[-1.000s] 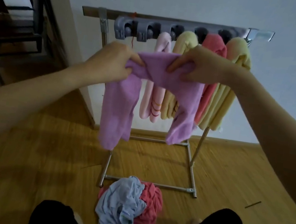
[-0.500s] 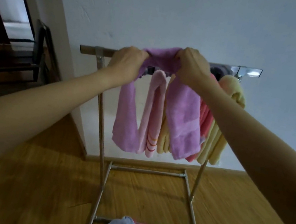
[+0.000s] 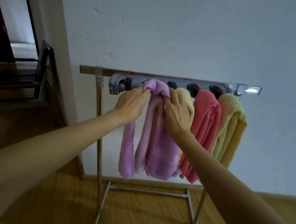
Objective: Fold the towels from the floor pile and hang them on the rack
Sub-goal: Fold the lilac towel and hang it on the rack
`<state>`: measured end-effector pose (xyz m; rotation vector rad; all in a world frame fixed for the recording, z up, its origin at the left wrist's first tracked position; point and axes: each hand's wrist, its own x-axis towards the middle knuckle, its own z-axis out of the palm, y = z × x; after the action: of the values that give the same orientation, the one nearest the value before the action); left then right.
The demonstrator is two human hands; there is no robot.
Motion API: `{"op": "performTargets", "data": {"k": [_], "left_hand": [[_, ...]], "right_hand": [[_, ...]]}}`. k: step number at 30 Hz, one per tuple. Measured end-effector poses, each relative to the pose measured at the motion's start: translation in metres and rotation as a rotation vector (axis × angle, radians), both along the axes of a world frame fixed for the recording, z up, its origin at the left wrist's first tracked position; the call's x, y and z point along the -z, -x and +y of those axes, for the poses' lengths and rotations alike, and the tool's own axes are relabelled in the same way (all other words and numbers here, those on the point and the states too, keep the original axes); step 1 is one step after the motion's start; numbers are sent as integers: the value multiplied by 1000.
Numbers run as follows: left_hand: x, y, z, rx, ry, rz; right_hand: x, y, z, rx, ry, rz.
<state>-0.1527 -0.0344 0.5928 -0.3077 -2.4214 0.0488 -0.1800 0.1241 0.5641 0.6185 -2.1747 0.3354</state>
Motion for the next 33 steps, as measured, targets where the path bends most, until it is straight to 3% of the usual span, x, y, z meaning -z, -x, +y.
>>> {"op": "performTargets", "data": {"k": [3,13,18,21,24,27,33], "left_hand": [[10,0,1,59,-36,-62],[57,-4,-2,224,-300,-183],[78,-4,-8,266,-350,-61],[99,-12,-9,305,-398,30],[128,-12,-9,199,-557,38],[160,-5,-10,86,-609,-74],[190,13,-22,-39,-769,-93]], "right_hand": [[20,3,10,-38,20,-172],[49,14,15,-138,87,-296],[66,16,19,-184,105,-211],[79,11,19,-293,243,-194],[101,3,17,-407,437,-145],[124,-2,14,-339,594,-224],[155,6,19,-125,472,-244]]}}
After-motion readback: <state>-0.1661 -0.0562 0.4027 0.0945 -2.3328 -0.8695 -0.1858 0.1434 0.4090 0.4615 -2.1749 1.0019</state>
